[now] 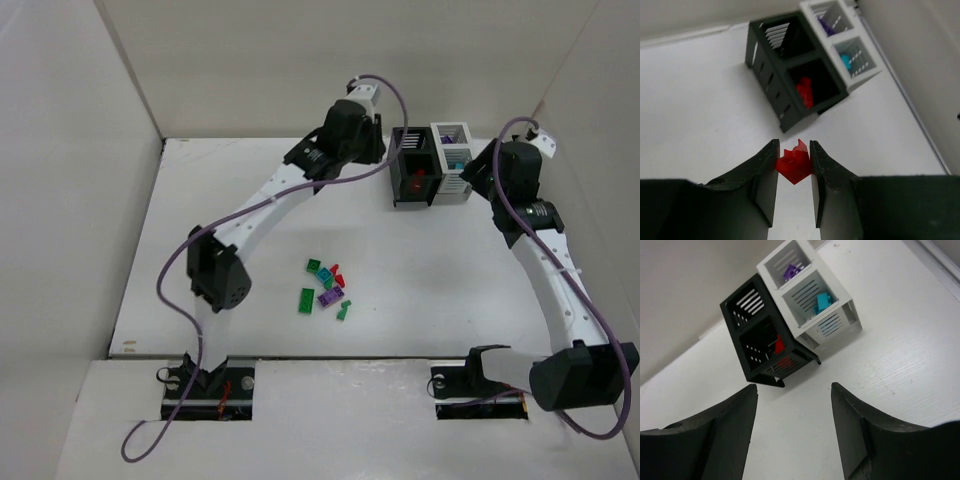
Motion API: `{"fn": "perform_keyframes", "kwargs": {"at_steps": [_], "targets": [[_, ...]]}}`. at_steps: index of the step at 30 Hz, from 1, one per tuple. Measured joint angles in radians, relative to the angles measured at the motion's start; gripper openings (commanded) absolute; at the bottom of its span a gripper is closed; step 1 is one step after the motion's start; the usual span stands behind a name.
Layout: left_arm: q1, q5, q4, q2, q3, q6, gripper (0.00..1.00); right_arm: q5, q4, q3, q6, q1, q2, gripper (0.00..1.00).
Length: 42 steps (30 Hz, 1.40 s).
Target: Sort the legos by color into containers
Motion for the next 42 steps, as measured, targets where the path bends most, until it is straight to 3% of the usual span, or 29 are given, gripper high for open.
{"fn": "perform_keyframes", "kwargs": {"at_steps": [5,9,18,23,25,26,32,37,39,42], "targets": [[0.0,0.074,0.032,0.318,0.361,0.042,0.12,0.028,0.028,-0.089,0.083,-0.028,-0.085,0.66],[0.001,0.131,0.15,0.421,0.37,0.026,0.05,0.024,0.043,-0.142,0.124,-0.028,-0.137,0.66],[0.004,0.169,0.487,0.594,0.444,-0.102,0.05,0.016,0.085,-0.161,0.148,-0.028,-0.17,0.67],[0.005,0.169,0.545,0.634,0.444,-0.131,0.06,0.007,0.092,-0.175,0.151,-0.028,-0.17,0.67],[0.003,0.167,0.547,0.64,0.444,-0.134,0.19,0.002,0.095,-0.18,0.151,-0.028,-0.17,0.67],[0.003,0.165,0.548,0.642,0.444,-0.133,0.33,-0.003,0.095,-0.181,0.151,-0.028,-0.17,0.67],[-0.002,0.142,0.552,0.642,0.444,-0.124,0.65,-0.018,0.096,-0.181,0.151,-0.028,-0.17,0.67],[-0.006,0.129,0.547,0.642,0.444,-0.121,0.7,-0.022,0.096,-0.181,0.148,-0.028,-0.17,0.67],[-0.008,0.128,0.549,0.636,0.425,-0.117,0.82,-0.026,0.096,-0.181,0.139,-0.029,-0.17,0.68],[-0.009,0.124,0.545,0.571,0.296,-0.101,0.92,-0.055,0.097,-0.181,0.109,-0.03,-0.17,0.7]]}}
